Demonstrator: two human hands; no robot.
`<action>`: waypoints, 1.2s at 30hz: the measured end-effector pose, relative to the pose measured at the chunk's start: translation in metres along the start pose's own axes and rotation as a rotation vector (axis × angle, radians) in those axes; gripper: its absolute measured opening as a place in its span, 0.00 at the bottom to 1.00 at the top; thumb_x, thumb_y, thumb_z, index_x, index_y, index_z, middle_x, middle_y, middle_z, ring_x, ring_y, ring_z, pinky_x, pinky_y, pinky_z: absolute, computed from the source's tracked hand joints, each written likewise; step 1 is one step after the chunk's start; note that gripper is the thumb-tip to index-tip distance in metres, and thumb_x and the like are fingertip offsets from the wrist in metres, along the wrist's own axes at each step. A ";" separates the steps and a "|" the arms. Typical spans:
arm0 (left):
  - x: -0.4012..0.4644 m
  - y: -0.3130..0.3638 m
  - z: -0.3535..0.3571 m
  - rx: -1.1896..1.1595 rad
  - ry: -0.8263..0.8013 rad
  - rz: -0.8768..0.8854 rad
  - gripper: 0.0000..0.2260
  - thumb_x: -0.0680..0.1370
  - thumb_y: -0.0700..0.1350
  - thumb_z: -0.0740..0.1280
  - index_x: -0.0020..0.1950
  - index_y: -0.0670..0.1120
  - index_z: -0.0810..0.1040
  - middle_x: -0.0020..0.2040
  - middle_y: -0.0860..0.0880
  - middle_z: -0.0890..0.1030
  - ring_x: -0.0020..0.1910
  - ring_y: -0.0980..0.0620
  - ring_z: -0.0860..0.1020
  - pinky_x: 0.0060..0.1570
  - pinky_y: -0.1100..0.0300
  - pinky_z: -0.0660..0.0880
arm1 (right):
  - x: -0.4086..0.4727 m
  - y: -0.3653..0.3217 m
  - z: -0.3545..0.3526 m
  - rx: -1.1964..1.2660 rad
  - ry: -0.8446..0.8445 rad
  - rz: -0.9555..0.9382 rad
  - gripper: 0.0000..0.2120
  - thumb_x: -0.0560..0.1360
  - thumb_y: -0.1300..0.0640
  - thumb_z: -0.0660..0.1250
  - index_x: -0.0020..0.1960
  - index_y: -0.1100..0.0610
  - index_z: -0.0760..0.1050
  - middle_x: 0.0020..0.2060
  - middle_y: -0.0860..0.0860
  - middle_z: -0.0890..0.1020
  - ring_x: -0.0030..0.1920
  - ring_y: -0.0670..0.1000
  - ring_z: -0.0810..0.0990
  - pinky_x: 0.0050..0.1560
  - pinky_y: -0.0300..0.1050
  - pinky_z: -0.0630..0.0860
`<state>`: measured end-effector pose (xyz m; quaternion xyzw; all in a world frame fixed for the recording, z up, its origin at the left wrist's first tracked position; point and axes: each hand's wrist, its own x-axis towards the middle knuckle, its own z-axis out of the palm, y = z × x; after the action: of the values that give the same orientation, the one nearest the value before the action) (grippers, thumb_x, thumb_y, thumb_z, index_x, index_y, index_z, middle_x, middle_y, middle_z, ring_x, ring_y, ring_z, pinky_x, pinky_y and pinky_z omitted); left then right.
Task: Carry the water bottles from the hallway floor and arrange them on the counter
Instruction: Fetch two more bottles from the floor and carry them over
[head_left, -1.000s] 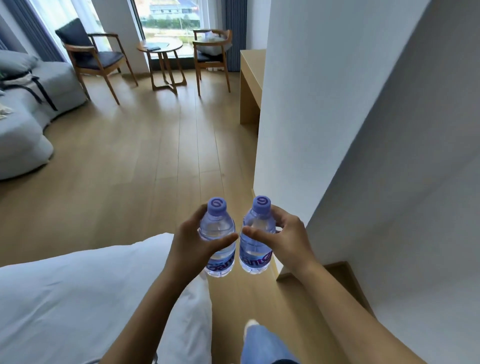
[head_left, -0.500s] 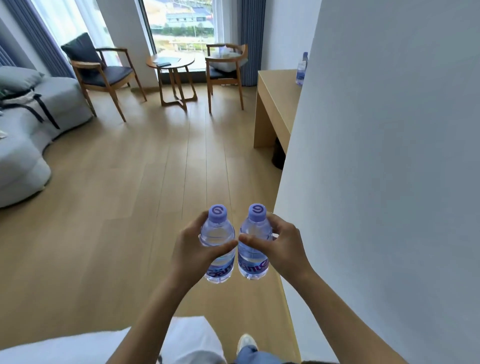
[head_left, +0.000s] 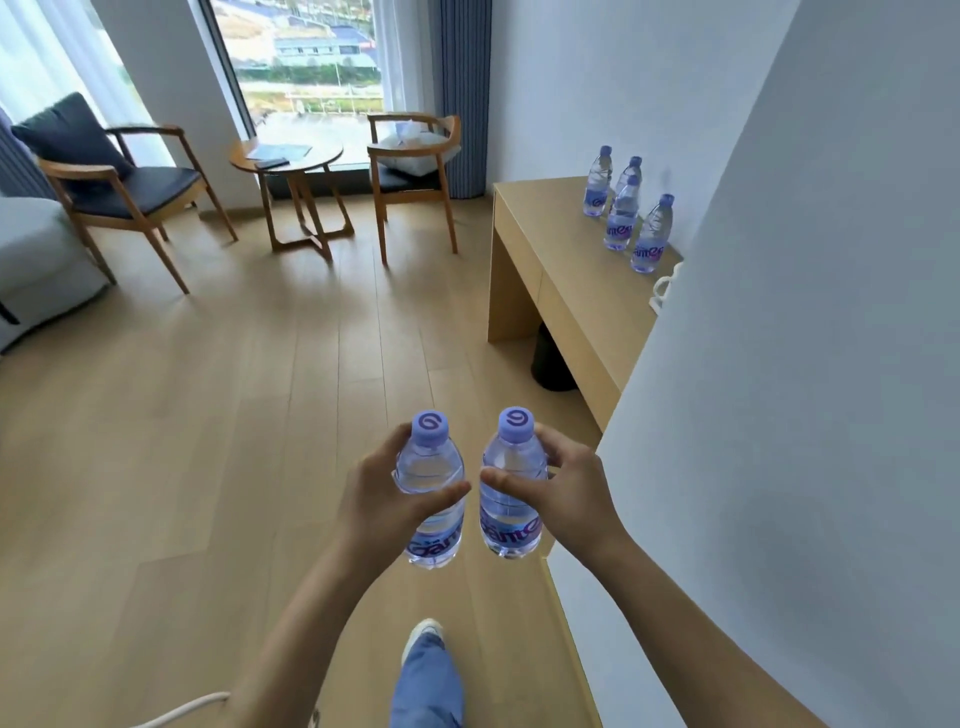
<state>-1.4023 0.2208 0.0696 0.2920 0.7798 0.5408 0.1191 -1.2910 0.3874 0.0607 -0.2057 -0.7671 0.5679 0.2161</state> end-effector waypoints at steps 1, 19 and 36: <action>0.022 -0.003 -0.004 0.001 -0.012 0.010 0.22 0.65 0.47 0.81 0.53 0.59 0.77 0.45 0.58 0.84 0.44 0.59 0.83 0.42 0.67 0.78 | 0.019 -0.001 0.004 -0.006 0.014 0.002 0.20 0.66 0.45 0.79 0.55 0.49 0.81 0.43 0.41 0.85 0.46 0.45 0.84 0.45 0.38 0.81; 0.402 -0.053 -0.024 0.028 -0.197 0.119 0.20 0.64 0.46 0.81 0.50 0.59 0.77 0.43 0.57 0.83 0.42 0.56 0.81 0.40 0.65 0.78 | 0.358 0.022 0.037 0.008 0.203 0.083 0.14 0.66 0.51 0.81 0.48 0.51 0.82 0.39 0.46 0.86 0.40 0.45 0.84 0.40 0.32 0.76; 0.733 -0.057 0.061 0.015 -0.270 0.195 0.22 0.64 0.44 0.81 0.52 0.57 0.76 0.43 0.61 0.82 0.41 0.62 0.80 0.38 0.73 0.73 | 0.669 0.057 -0.033 -0.097 0.312 0.071 0.21 0.63 0.48 0.81 0.53 0.51 0.82 0.43 0.43 0.86 0.44 0.41 0.82 0.44 0.29 0.75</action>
<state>-1.9776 0.6823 0.0892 0.4372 0.7287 0.4997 0.1678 -1.8182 0.8044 0.0802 -0.3285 -0.7430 0.4986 0.3024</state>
